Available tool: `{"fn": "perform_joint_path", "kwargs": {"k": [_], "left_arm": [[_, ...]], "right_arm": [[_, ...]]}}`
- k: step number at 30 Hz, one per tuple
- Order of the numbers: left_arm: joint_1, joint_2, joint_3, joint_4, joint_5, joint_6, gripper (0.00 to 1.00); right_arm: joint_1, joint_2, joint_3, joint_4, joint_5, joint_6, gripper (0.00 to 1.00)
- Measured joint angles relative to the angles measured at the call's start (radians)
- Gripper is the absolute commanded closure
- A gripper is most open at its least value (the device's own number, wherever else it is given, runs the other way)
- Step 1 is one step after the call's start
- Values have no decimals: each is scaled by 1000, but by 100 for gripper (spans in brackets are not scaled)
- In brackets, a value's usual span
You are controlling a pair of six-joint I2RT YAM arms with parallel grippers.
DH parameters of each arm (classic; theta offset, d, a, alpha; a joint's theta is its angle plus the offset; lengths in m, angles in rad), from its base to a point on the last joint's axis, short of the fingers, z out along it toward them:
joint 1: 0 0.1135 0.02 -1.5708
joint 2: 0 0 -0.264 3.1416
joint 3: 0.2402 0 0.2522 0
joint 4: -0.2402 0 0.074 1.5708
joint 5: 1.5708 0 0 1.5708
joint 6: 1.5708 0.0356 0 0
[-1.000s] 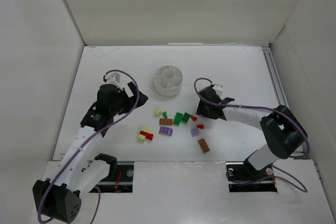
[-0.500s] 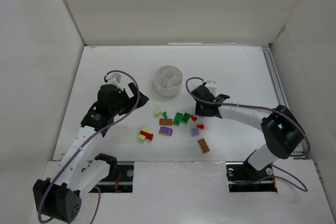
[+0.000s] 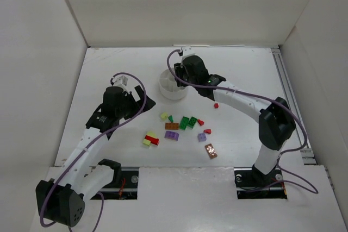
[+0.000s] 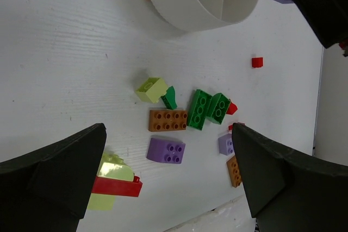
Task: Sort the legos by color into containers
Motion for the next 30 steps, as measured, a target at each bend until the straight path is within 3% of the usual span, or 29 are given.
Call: {"fn": "perform_joint_path", "kwargs": {"k": [6, 8, 13, 17, 23, 27, 30], "left_arm": [[0, 0, 0, 0, 0, 0, 0], [0, 2, 0, 0, 0, 0, 0], [0, 27, 0, 1, 1, 7, 0], [0, 55, 0, 1, 1, 8, 0], [-6, 75, 0, 2, 9, 18, 0], [-74, 87, 2, 3, -7, 24, 0], [-225, 135, 45, -37, -84, 30, 0]], "right_arm": [[0, 70, 14, -5, -20, -44, 65], [0, 73, 14, -5, -19, -54, 59], [0, 75, 14, 1, -5, -72, 56], [0, 93, 14, 4, 11, -79, 34], [0, 111, 14, 4, 21, -82, 27], [4, 96, -1, 10, 28, -79, 27], [6, 19, -73, 14, 48, -75, 26]]}}
